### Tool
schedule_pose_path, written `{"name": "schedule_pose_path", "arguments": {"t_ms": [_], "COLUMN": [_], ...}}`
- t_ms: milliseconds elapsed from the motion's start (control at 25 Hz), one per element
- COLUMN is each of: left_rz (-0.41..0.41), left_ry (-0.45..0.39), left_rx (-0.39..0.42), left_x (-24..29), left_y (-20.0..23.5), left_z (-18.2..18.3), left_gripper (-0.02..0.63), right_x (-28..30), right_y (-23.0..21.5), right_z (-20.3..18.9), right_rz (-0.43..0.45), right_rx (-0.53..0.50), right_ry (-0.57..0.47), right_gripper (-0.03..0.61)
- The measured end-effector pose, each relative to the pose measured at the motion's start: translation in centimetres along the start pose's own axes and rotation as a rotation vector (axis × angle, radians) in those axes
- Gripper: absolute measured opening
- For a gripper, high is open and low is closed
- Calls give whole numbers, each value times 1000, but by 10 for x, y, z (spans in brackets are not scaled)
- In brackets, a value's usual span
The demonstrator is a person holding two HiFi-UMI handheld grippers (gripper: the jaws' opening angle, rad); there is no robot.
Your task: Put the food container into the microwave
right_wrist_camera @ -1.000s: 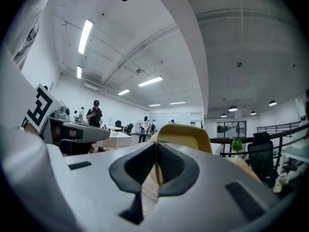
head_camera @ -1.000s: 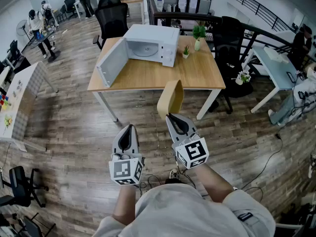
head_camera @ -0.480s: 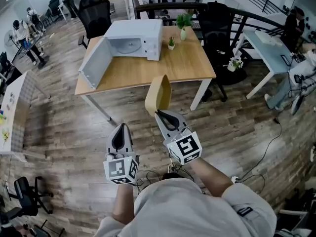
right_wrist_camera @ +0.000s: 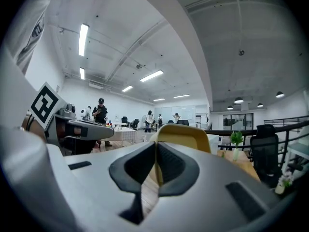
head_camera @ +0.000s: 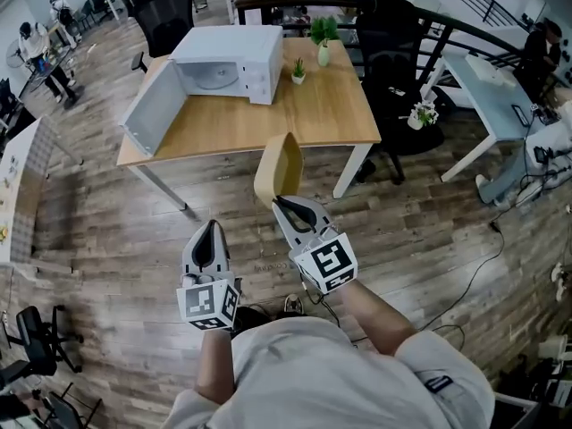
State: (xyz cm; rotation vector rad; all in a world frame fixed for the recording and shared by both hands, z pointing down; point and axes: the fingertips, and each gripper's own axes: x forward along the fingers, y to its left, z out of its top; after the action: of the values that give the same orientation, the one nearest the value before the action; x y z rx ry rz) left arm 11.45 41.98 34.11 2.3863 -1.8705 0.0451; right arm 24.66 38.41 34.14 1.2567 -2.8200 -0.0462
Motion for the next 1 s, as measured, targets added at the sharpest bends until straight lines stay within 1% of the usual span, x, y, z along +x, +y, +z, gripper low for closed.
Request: {"name": "schedule_pose_path", "arguments": {"t_ms": [240,320,480,600,800,1000], "left_rz": [29,26,17,16,-14,-36], "left_ry": [9,18,33,34,28,41], "left_rx": [-7,-6,-10,-19,-28,-34], "left_x": [19,25,44,63,100,134], "left_y": [5,4,13,26,36,63], "left_z": [-4,-7,-11,-11,-7,-7], "left_gripper": [12,12,12,12,12,12], "right_x": [17,24,42,60,85,124], "right_y": [-6,-7,-21,-25,-40,-49], "right_z": [-13,-15,-16,-18,-23,-35], "right_rz": [48,65,43,52,43,25], "right_rx": [16,20,7,3,9,22], "right_ry": [22,23,36,48,66,102], "right_gripper": [20,20,20,20,20,20]}}
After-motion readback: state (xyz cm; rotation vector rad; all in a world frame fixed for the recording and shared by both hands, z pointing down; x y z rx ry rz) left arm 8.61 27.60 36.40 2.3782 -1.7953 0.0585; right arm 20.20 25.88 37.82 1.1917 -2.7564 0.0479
